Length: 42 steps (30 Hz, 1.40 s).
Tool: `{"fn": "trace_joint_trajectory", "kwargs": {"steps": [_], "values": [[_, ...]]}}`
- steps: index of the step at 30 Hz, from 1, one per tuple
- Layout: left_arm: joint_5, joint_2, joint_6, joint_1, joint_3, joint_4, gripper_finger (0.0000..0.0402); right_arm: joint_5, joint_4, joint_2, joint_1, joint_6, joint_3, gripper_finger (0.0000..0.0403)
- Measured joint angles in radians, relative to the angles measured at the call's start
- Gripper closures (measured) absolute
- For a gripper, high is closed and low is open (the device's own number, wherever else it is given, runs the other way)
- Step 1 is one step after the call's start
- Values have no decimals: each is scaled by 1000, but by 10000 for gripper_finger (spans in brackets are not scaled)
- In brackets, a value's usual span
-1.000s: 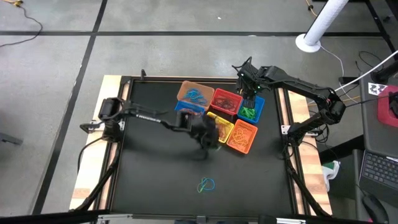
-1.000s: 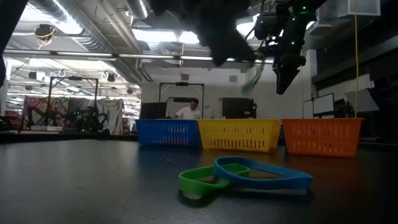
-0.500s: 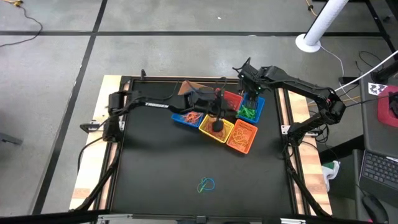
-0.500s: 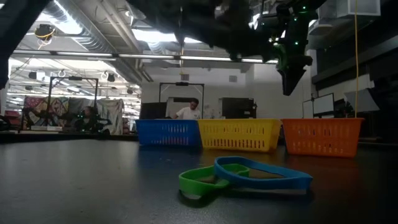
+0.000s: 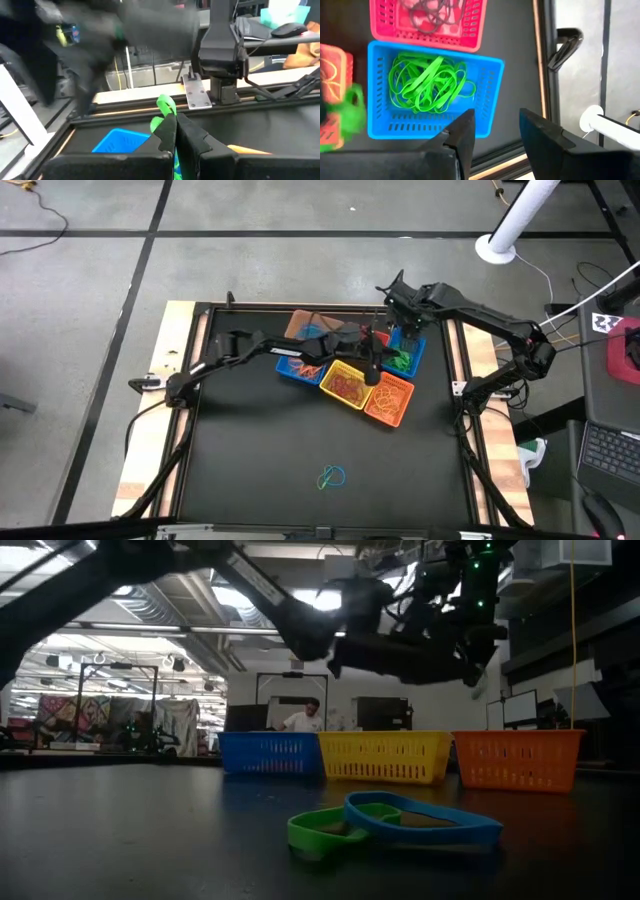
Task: Sort rubber bands into baskets
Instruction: Put the green rubber band into the right blue basket, then put the blue rubber band into the transparent orange basket
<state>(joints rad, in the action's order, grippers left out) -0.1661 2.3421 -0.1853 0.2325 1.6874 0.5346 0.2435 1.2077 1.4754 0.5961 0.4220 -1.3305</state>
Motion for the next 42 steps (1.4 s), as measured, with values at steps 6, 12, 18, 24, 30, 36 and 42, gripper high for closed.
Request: {"fn": "trace_joint_trajectory", "kwargs": {"steps": [6,12,18,24,30,36,42], "values": [[22,85,1,-1,98,-63,400,-1,38,0,0,-32,-69,249],[145,88,9,-4,103,-114,380,-39,46,0,0,-33,-104,249],[148,88,120,-3,103,-128,289,-94,51,0,0,-34,-104,249],[148,86,185,-10,103,-135,223,-132,52,0,0,-34,-104,249],[106,39,263,-20,103,-232,215,-167,52,0,0,-56,-104,249],[46,-119,196,-16,104,-596,232,-411,52,0,-2,-82,-104,249],[42,-304,1,-30,103,-1009,255,-632,45,-1,-71,-83,-105,249]]}}
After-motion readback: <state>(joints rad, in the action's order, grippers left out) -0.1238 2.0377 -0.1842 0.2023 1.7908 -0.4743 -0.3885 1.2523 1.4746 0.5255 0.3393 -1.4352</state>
